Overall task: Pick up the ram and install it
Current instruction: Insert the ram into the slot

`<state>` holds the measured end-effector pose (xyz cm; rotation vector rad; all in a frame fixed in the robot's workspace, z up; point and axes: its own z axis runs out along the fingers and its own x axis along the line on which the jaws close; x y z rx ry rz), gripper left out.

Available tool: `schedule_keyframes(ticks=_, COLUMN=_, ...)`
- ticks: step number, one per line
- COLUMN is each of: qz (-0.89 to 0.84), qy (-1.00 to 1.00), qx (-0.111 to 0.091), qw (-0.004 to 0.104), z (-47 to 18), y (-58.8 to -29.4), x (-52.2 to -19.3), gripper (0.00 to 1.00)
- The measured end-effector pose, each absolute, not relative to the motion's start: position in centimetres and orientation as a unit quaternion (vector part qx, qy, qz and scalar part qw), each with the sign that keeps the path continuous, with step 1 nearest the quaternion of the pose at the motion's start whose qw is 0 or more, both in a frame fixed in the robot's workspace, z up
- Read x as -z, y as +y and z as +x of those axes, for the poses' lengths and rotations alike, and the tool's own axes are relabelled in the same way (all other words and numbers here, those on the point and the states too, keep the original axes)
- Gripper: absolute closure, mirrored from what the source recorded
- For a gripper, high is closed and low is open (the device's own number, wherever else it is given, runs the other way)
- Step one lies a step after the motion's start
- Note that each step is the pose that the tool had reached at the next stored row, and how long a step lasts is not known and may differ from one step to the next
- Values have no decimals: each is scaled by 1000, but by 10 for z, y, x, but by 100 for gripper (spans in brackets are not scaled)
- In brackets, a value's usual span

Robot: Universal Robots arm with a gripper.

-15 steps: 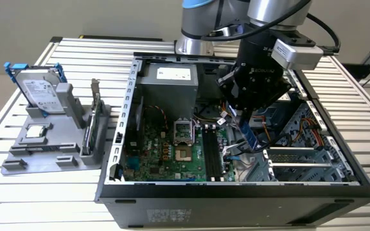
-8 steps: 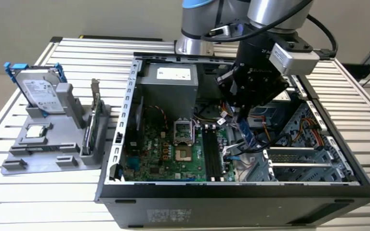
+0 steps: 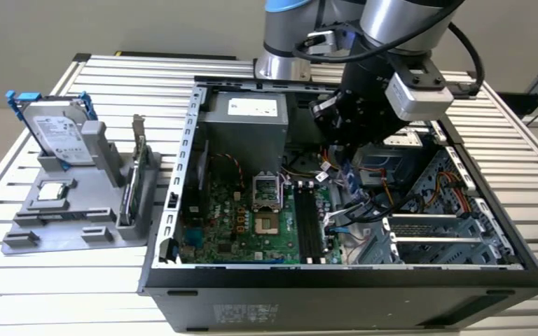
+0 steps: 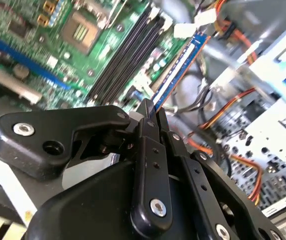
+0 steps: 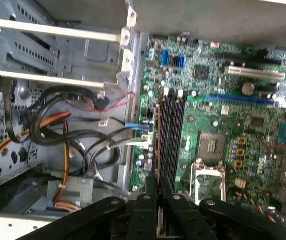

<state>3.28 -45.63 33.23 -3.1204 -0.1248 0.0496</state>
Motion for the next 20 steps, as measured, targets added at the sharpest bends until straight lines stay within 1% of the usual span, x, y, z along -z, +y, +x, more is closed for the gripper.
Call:
schedule_keyframes(ticks=7, qz=-999, qy=-40, qx=-16, qw=9, z=33, y=-456, x=-322, gripper=100)
schedule_keyframes(ticks=20, qz=-999, qy=-40, qx=-17, qw=5, z=33, y=-456, x=-309, gripper=100)
